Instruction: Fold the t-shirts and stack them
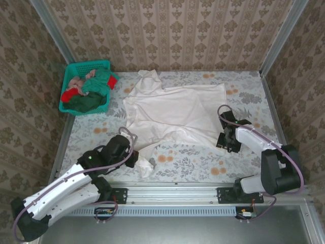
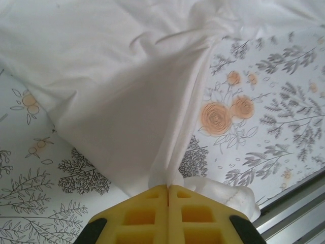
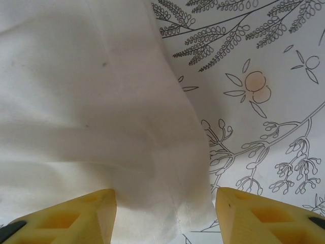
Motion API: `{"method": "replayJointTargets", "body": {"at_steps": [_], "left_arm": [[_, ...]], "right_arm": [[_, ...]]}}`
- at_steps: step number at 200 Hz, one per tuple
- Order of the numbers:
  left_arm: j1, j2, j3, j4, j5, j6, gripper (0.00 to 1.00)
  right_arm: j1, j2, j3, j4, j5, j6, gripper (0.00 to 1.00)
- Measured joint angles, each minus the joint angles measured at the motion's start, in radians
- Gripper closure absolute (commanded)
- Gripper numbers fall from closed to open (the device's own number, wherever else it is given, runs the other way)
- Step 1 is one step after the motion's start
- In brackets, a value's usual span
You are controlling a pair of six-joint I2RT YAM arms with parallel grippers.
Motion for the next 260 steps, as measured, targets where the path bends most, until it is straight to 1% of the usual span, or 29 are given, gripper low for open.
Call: {"method": "replayJointTargets", "body": {"at_steps": [9, 19, 37, 47, 61, 72, 98, 121, 125, 131, 134, 138, 148, 151, 152, 153, 154, 160, 163, 167, 170, 175, 182, 191, 214, 227, 242, 253, 260], "left_arm": [[0.0, 0.008, 0.0, 0.0, 0.0, 0.0, 1.0], [0.001, 0.008, 0.0, 0.0, 0.002, 0.0, 1.0], [0.002, 0.005, 0.0, 0.001, 0.003, 0.0, 1.0], [0.006, 0.005, 0.0, 0.0, 0.003, 0.0, 1.0], [0.006, 0.005, 0.0, 0.0, 0.003, 0.0, 1.0], [0.006, 0.005, 0.0, 0.0, 0.003, 0.0, 1.0], [0.006, 0.013, 0.0, 0.001, 0.003, 0.001, 1.0], [-0.017, 0.07, 0.0, 0.006, 0.003, 0.004, 1.0], [-0.027, 0.09, 0.0, 0.008, 0.004, 0.005, 1.0], [-0.041, 0.114, 0.0, 0.011, 0.005, 0.005, 1.0], [-0.05, 0.13, 0.0, 0.012, 0.006, 0.005, 1.0], [-0.06, 0.147, 0.0, 0.013, 0.006, 0.005, 1.0], [-0.09, 0.187, 0.0, 0.012, 0.007, 0.006, 1.0], [-0.098, 0.194, 0.0, 0.012, 0.009, 0.006, 0.95], [-0.1, 0.196, 0.0, 0.012, 0.01, 0.006, 0.91], [-0.104, 0.199, 0.0, 0.012, 0.01, 0.007, 0.91], [-0.106, 0.2, 0.0, 0.012, 0.011, 0.008, 0.85], [-0.119, 0.207, 0.0, 0.013, 0.016, 0.008, 0.64], [-0.126, 0.209, 0.0, 0.013, 0.022, 0.015, 0.53], [-0.132, 0.209, 0.0, 0.015, 0.027, 0.014, 0.34], [-0.135, 0.209, 0.0, 0.017, 0.033, 0.016, 0.24], [-0.141, 0.208, 0.0, 0.024, 0.045, 0.016, 0.13], [-0.146, 0.205, 0.0, 0.04, 0.063, 0.016, 0.01], [-0.147, 0.196, 0.0, 0.069, 0.085, 0.018, 0.0], [-0.122, 0.147, 0.003, 0.134, 0.109, 0.031, 0.0], [-0.05, 0.127, 0.016, 0.144, 0.111, 0.035, 0.0], [0.064, 0.139, 0.031, 0.165, 0.108, 0.048, 0.0], [0.152, 0.19, 0.044, 0.183, 0.109, 0.069, 0.0], [0.196, 0.243, 0.054, 0.197, 0.108, 0.084, 0.04]], "right_arm": [[0.009, 0.018, 0.005, 0.002, 0.006, 0.0, 0.48], [0.019, 0.032, 0.008, 0.005, 0.012, 0.004, 0.57], [0.032, 0.062, 0.01, 0.006, 0.024, 0.006, 0.83], [0.035, 0.073, 0.014, 0.005, 0.03, 0.005, 0.93], [0.031, 0.072, 0.035, -0.016, 0.045, -0.008, 0.99], [0.014, 0.064, 0.068, -0.044, 0.06, -0.018, 0.99], [-0.101, -0.029, 0.179, -0.089, 0.086, -0.083, 0.95], [-0.187, -0.072, 0.255, -0.094, 0.087, -0.117, 0.87], [-0.191, -0.066, 0.263, -0.095, 0.088, -0.121, 0.83], [-0.191, -0.051, 0.269, -0.097, 0.091, -0.126, 0.69], [-0.191, -0.043, 0.272, -0.098, 0.092, -0.129, 0.65], [-0.191, -0.028, 0.272, -0.097, 0.093, -0.131, 0.62], [-0.191, 0.013, 0.272, -0.103, 0.093, -0.137, 0.59], [-0.19, 0.024, 0.272, -0.105, 0.091, -0.138, 0.57], [-0.19, 0.026, 0.272, -0.105, 0.091, -0.139, 0.56], [-0.19, 0.031, 0.272, -0.106, 0.09, -0.14, 0.55], [-0.19, 0.033, 0.272, -0.106, 0.09, -0.14, 0.54], [-0.185, 0.047, 0.271, -0.108, 0.089, -0.142, 0.49], [-0.182, 0.049, 0.27, -0.108, 0.087, -0.137, 0.48], [-0.18, 0.049, 0.267, -0.108, 0.087, -0.14, 0.46], [-0.177, 0.048, 0.266, -0.109, 0.086, -0.139, 0.46], [-0.17, 0.04, 0.263, -0.113, 0.086, -0.138, 0.44], [-0.161, 0.026, 0.256, -0.111, 0.085, -0.136, 0.41], [-0.144, -0.005, 0.241, -0.111, 0.082, -0.134, 0.39], [-0.091, -0.095, 0.198, -0.114, 0.079, -0.125, 0.38], [-0.058, -0.124, 0.177, -0.114, 0.079, -0.109, 0.38], [-0.013, -0.142, 0.154, -0.114, 0.078, -0.094, 0.38], [0.023, -0.147, 0.143, -0.108, 0.077, -0.082, 0.38], [0.044, -0.147, 0.142, -0.103, 0.074, -0.076, 0.38]]}}
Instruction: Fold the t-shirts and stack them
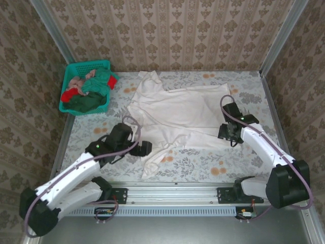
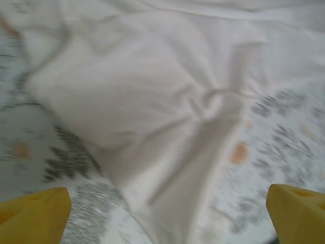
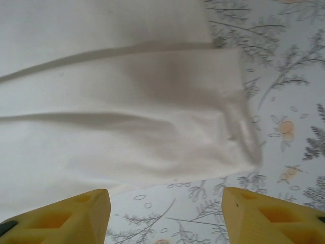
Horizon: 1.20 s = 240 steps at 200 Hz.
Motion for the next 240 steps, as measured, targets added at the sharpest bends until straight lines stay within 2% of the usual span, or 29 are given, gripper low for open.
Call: {"method": "replayJointTargets", "body": {"at_steps": [20, 47, 54, 69, 84, 98, 114, 151, 158, 167, 175, 185, 190, 216, 240], "left_arm": [[0.089, 0.207, 0.036, 0.041, 0.001, 0.041, 0.11], [0.178, 0.459, 0.083, 0.085, 0.011, 0.091, 0.24], [0.193, 0.517, 0.108, 0.087, 0.011, 0.106, 0.32], [0.227, 0.639, 0.184, 0.093, 0.011, 0.137, 0.62], [0.27, 0.714, 0.253, 0.035, 0.003, 0.153, 0.82], [0.315, 0.742, 0.289, -0.012, 0.029, 0.17, 0.92], [0.351, 0.752, 0.304, 0.0, 0.057, 0.195, 0.95], [0.437, 0.763, 0.333, 0.042, 0.051, 0.243, 0.9], [0.451, 0.769, 0.351, 0.042, 0.049, 0.256, 0.83], [0.463, 0.774, 0.373, 0.044, 0.048, 0.269, 0.67], [0.468, 0.774, 0.389, 0.045, 0.043, 0.276, 0.63], [0.47, 0.768, 0.402, 0.044, 0.04, 0.284, 0.51], [0.469, 0.762, 0.403, 0.045, 0.038, 0.281, 0.48], [0.431, 0.64, 0.345, 0.028, 0.005, 0.263, 0.37], [0.317, 0.394, 0.227, 0.0, -0.035, 0.214, 0.31]], "right_arm": [[0.082, -0.004, 0.0, 0.034, -0.007, 0.024, 0.33], [0.263, -0.018, -0.014, 0.165, -0.043, 0.029, 0.28], [0.298, -0.014, -0.02, 0.206, -0.057, 0.027, 0.28], [0.327, 0.011, -0.025, 0.264, -0.073, 0.026, 0.28], [0.329, 0.074, -0.023, 0.297, -0.075, 0.028, 0.27], [0.329, 0.129, -0.023, 0.3, -0.073, 0.03, 0.27], [0.332, 0.163, -0.023, 0.292, -0.067, 0.031, 0.26], [0.338, 0.147, -0.038, 0.254, -0.008, 0.056, 0.22], [0.336, 0.138, -0.039, 0.227, 0.015, 0.072, 0.22], [0.329, 0.125, -0.042, 0.194, 0.04, 0.09, 0.21], [0.315, 0.106, -0.049, 0.165, 0.059, 0.107, 0.21], [0.289, 0.074, -0.065, 0.133, 0.074, 0.127, 0.22], [0.273, 0.056, -0.076, 0.119, 0.08, 0.136, 0.22], [0.206, -0.064, -0.136, 0.043, 0.091, 0.201, 0.25], [0.188, -0.121, -0.168, -0.021, 0.095, 0.259, 0.25]]}}
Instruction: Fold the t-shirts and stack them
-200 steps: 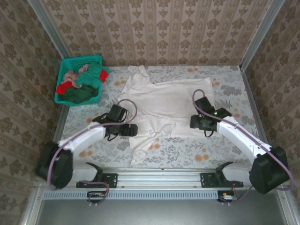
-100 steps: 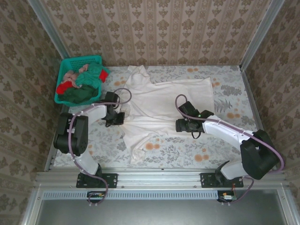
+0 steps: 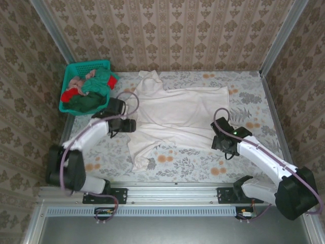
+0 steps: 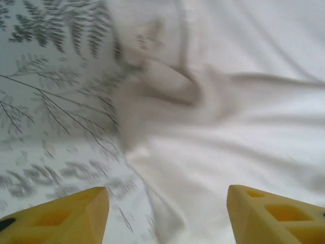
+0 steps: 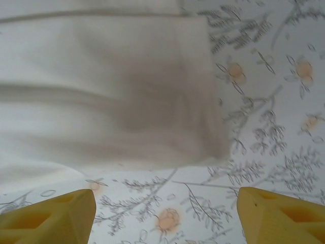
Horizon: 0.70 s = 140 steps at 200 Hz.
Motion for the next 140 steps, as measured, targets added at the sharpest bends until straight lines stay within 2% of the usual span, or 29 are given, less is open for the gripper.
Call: {"method": "replayJointTargets", "body": {"at_steps": [27, 48, 69, 94, 108, 123, 140], "left_arm": [[-0.192, -0.27, -0.129, -0.045, -0.037, -0.09, 0.3], [-0.327, -0.407, -0.223, -0.082, -0.055, -0.175, 0.3], [-0.481, -0.443, -0.295, -0.099, -0.068, -0.257, 0.29], [-0.574, -0.403, -0.372, -0.099, -0.075, -0.339, 0.3], [-0.599, -0.373, -0.4, -0.098, -0.08, -0.373, 0.37], [-0.613, -0.362, -0.413, -0.097, -0.084, -0.391, 0.53], [-0.619, -0.369, -0.414, -0.087, -0.087, -0.407, 0.67]], "right_arm": [[-0.056, 0.013, -0.06, 0.002, -0.013, 0.028, 0.31], [-0.106, 0.039, -0.094, 0.026, -0.039, 0.026, 0.34], [-0.143, 0.064, -0.095, 0.07, -0.065, 0.015, 0.35], [-0.168, 0.117, -0.095, 0.135, -0.101, -0.004, 0.39], [-0.171, 0.156, -0.095, 0.159, -0.117, -0.013, 0.44], [-0.172, 0.192, -0.095, 0.18, -0.132, -0.024, 0.54], [-0.172, 0.206, -0.094, 0.185, -0.137, -0.038, 0.64]]}}
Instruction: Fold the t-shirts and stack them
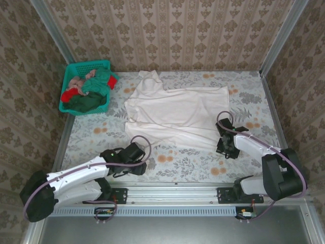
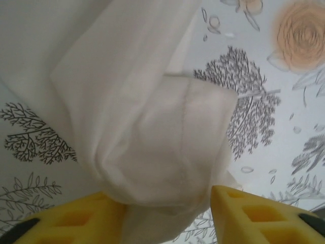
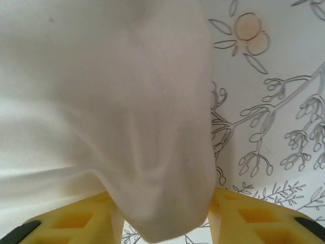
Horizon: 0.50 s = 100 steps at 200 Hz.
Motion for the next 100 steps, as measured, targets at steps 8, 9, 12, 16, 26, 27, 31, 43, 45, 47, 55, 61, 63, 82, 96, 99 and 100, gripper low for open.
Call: {"method": "replayJointTargets", "body": {"at_steps": [8, 9, 12, 16, 26, 27, 31, 43, 45, 47, 55, 61, 63, 82, 96, 99, 100], "left_arm": [[-0.002, -0.009, 0.0, 0.004, 0.002, -0.003, 0.77], [-0.002, -0.009, 0.0, 0.004, 0.002, -0.002, 0.79], [-0.003, -0.013, 0.0, 0.005, 0.0, 0.002, 0.82], [-0.006, -0.019, 0.0, 0.007, 0.002, -0.005, 0.87], [-0.008, -0.035, -0.001, 0.012, 0.001, -0.006, 0.95], [-0.008, -0.036, -0.001, 0.012, 0.001, -0.01, 0.95], [-0.008, -0.043, -0.002, 0.014, 0.003, -0.006, 0.99], [-0.01, -0.067, -0.003, 0.01, 0.004, -0.011, 1.0], [-0.011, -0.071, -0.003, 0.009, 0.004, -0.012, 1.0], [-0.013, -0.076, -0.003, 0.006, 0.003, -0.014, 1.0], [-0.021, -0.095, 0.0, -0.006, 0.0, -0.014, 1.0], [-0.03, -0.11, 0.008, -0.027, -0.005, -0.014, 1.0], [-0.033, -0.115, 0.012, -0.034, -0.007, -0.014, 1.0], [-0.072, -0.176, 0.072, -0.101, -0.031, -0.014, 1.0], [-0.104, -0.223, 0.136, -0.138, -0.054, -0.014, 1.0], [-0.112, -0.232, 0.152, -0.147, -0.061, -0.014, 1.0], [-0.114, -0.233, 0.155, -0.149, -0.063, -0.014, 1.0]], "right_arm": [[0.0, -0.002, 0.002, -0.002, 0.001, -0.005, 0.7], [0.0, -0.002, 0.002, -0.003, 0.001, -0.003, 0.7], [0.0, -0.003, 0.002, -0.004, 0.0, -0.002, 0.73], [0.0, -0.008, 0.004, -0.005, 0.001, -0.006, 0.76], [0.0, -0.023, 0.007, -0.008, 0.001, -0.014, 0.82], [0.0, -0.028, 0.007, -0.009, 0.0, -0.019, 0.82], [0.0, -0.037, 0.008, -0.011, 0.002, -0.015, 0.85], [0.0, -0.08, 0.017, -0.029, 0.001, -0.024, 0.91], [0.0, -0.087, 0.019, -0.032, 0.001, -0.024, 0.92], [0.0, -0.096, 0.022, -0.038, 0.0, -0.029, 0.93], [0.0, -0.128, 0.035, -0.055, 0.001, -0.037, 0.95], [0.0, -0.152, 0.048, -0.072, 0.001, -0.043, 0.96], [0.0, -0.157, 0.05, -0.076, 0.002, -0.042, 0.96], [0.0, -0.23, 0.1, -0.13, 0.008, -0.053, 0.96], [0.0, -0.283, 0.137, -0.174, 0.013, -0.062, 0.95], [0.0, -0.295, 0.145, -0.183, 0.013, -0.065, 0.95], [0.0, -0.298, 0.147, -0.185, 0.014, -0.066, 0.95]]}}
